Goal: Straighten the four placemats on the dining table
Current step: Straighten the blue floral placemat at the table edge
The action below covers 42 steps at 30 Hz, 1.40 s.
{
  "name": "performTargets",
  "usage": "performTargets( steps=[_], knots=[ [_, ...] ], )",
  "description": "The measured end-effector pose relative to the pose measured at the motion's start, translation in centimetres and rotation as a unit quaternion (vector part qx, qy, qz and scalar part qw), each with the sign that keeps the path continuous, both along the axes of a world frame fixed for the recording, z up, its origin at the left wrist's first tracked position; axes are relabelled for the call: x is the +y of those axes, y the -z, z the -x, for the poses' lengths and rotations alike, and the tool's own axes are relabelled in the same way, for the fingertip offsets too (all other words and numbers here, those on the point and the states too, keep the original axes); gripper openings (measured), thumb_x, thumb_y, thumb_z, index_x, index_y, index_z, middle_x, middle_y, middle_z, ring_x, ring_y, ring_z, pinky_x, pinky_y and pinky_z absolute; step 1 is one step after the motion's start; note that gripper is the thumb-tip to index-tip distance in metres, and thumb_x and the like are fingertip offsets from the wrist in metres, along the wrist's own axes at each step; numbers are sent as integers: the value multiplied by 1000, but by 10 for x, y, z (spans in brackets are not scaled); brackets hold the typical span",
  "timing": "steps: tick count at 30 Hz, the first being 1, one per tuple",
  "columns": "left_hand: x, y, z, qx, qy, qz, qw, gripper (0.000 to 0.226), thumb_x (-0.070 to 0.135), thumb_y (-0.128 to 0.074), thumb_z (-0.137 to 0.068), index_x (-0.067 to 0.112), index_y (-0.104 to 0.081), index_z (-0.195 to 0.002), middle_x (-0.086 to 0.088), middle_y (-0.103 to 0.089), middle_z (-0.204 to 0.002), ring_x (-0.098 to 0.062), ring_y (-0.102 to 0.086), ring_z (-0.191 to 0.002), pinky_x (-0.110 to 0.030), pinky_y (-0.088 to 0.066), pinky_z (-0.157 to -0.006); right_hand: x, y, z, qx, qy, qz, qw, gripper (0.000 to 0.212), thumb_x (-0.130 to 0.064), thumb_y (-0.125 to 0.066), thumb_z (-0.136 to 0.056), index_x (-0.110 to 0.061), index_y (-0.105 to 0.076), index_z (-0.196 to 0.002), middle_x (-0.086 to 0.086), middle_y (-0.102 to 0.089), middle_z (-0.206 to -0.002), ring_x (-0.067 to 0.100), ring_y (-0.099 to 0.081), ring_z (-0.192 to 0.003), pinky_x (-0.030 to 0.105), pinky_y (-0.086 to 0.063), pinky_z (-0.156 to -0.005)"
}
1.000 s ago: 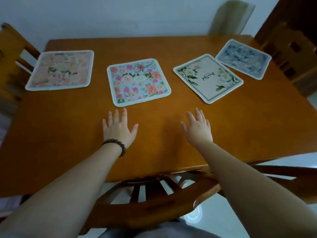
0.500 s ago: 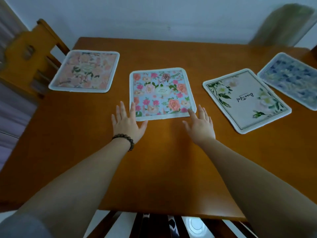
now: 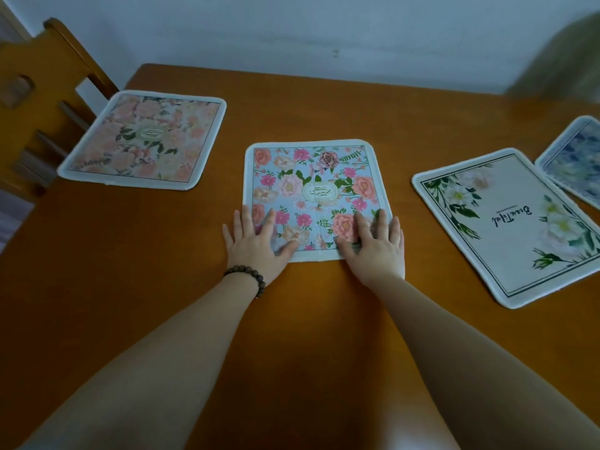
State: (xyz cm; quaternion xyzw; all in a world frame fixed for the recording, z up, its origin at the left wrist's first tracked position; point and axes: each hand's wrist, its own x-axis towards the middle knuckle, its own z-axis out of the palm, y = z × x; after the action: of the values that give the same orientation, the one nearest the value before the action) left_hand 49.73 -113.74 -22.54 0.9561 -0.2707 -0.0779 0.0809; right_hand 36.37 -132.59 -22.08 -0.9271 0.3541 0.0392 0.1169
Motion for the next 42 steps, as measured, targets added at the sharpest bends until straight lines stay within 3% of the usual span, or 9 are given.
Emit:
performTargets(
  steps=[9, 14, 19, 25, 30, 36, 42],
  knots=[
    [19, -8, 45, 26, 29, 26, 999, 95, 82, -33, -77, 31, -6, -152, -12, 8, -159, -27, 11, -144, -44, 2, -115, 34, -9, 34, 17, 15, -30, 999, 84, -82, -18, -79, -41, 1, -149, 9, 13, -159, 33, 17, -143, 43, 5, -115],
    [33, -16, 90, 48, 63, 6, 997, 97, 81, -36, -76, 30, -4, -152, -10, 9, -159, -25, 15, -144, -43, 1, -116, 67, -17, 72, 25, -4, -36, 999, 85, -78, -27, -81, -41, 8, -149, 11, 16, -158, 32, 18, -143, 42, 3, -116],
    [38, -22, 108, 68, 75, -43, 994, 92, 76, -35, -81, 29, 0, -152, -11, 15, -158, -25, 18, -143, -43, 3, -115, 115, -20, 93, 9, -28, -60, 998, 87, -76, -28, -83, -31, 3, -151, 11, 17, -158, 27, 18, -144, 40, -1, -117],
    [40, -29, 96, 40, 25, -33, 998, 91, 76, -30, -82, 31, 9, -150, -16, 12, -158, -31, 12, -144, -48, 2, -116, 92, -31, 86, -46, 12, -55, 997, 75, -69, -34, -87, -36, -12, -151, 10, 6, -160, 29, 8, -145, 42, -5, -116],
    [38, -31, 50, 21, -43, -19, 999, 97, 80, -33, -79, 29, 10, -150, -22, 11, -157, -36, 9, -144, -49, -2, -116, 30, -29, 68, -40, 37, -80, 995, 79, -69, -33, -88, -31, -5, -152, 14, 16, -158, 28, 21, -143, 41, 9, -114],
    [23, -22, 24, 66, -31, 1, 997, 97, 82, -35, -76, 38, 11, -149, -20, 1, -158, -34, 4, -144, -47, -2, -114, 30, -13, 43, -52, 67, -90, 992, 82, -73, -31, -86, -32, -6, -152, 13, 15, -158, 30, 15, -144, 43, 6, -116],
    [42, -22, 19, 42, -32, 10, 999, 92, 83, -34, -74, 38, -9, -150, -16, -19, -153, -34, -13, -140, -48, -17, -111, 58, -12, 42, -48, 68, -87, 993, 81, -73, -32, -85, -30, -11, -152, 11, 13, -159, 30, 17, -144, 43, 4, -117]
  ],
)
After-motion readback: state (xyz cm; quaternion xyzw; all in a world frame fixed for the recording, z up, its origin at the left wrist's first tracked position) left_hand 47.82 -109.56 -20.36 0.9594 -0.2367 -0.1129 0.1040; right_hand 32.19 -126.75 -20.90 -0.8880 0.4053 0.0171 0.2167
